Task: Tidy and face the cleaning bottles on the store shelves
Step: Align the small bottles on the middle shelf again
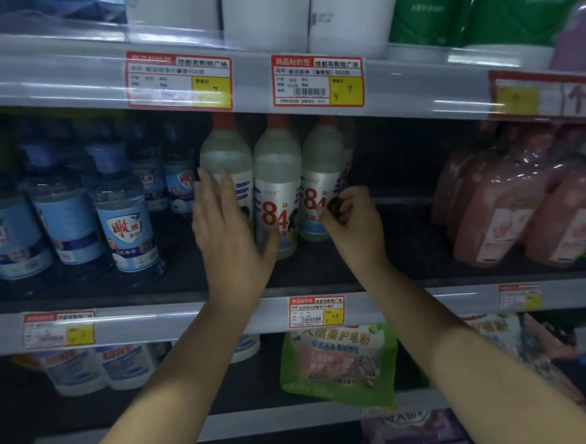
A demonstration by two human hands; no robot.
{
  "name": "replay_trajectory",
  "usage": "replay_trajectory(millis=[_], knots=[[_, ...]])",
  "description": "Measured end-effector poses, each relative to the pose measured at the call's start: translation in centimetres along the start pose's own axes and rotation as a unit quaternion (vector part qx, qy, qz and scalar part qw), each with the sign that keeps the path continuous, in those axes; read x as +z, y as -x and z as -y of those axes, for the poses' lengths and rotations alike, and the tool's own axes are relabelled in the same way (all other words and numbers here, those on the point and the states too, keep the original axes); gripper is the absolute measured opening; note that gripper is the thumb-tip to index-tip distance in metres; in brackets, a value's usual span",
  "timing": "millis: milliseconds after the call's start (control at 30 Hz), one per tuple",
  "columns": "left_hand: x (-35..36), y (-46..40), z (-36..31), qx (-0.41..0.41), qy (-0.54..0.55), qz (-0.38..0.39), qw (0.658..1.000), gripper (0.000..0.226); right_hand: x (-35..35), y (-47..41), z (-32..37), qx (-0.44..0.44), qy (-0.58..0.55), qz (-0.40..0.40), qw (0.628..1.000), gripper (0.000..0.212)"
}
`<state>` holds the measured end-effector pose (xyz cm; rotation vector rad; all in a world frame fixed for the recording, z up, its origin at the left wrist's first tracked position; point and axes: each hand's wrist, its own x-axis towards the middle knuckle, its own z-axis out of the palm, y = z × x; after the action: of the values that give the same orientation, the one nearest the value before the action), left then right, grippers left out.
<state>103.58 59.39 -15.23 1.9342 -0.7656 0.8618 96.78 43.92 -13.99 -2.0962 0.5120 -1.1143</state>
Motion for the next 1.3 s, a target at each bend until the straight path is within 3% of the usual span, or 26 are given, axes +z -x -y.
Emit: replay_trajectory(millis=[100,233,333,567,733,867,1067,1133,1233,1300], knots=[[0.4,0.5,-0.8,0.060,-0.026,0.003,0.998,0.082,0.0,-0.9,-0.4,0.021,-0.018,-0.014,1.000,0.050],[1.4,0.8,-1.9,0.120,-0.034,0.019,0.992,0.077,0.6,-2.4,-0.5,0.082,-0.072,0.056,0.992,0.075],[1.9,1.0,-2.5,0.130,-0.029,0.028,0.991,0.075,0.9,-2.7,-0.5,0.090,-0.072,0.100,0.988,0.068],[2.9,0.7,-3.7,0.208,0.013,0.080,0.975,0.065,0.8,-2.8,-0.5,0.083,-0.067,0.102,0.989,0.060],[4.9,0.2,-5.4,0.199,0.064,0.132,0.969,0.059,1.6,-3.1,-1.3,0.103,-0.039,0.094,0.989,0.017],[6.8,-0.6,-5.2,0.153,0.071,0.179,0.969,0.066,1.5,-3.5,-1.8,0.106,-0.048,0.103,0.988,0.030],[8.0,-0.5,-4.8,0.153,0.057,0.166,0.973,0.064,2.0,-4.0,-1.7,0.151,-0.150,0.083,0.974,0.035],[8.2,-0.4,-4.7,0.153,0.057,0.157,0.974,0.066,2.0,-4.1,-1.9,0.161,-0.185,0.104,0.964,0.028],[8.0,-0.3,-4.6,0.151,0.067,0.161,0.973,0.075,0.8,-4.7,-2.4,0.105,-0.103,0.169,0.975,0.004],[7.8,-0.2,-4.6,0.150,0.065,0.165,0.973,0.079,0.0,-5.3,-3.0,0.115,-0.100,0.173,0.973,0.008]])
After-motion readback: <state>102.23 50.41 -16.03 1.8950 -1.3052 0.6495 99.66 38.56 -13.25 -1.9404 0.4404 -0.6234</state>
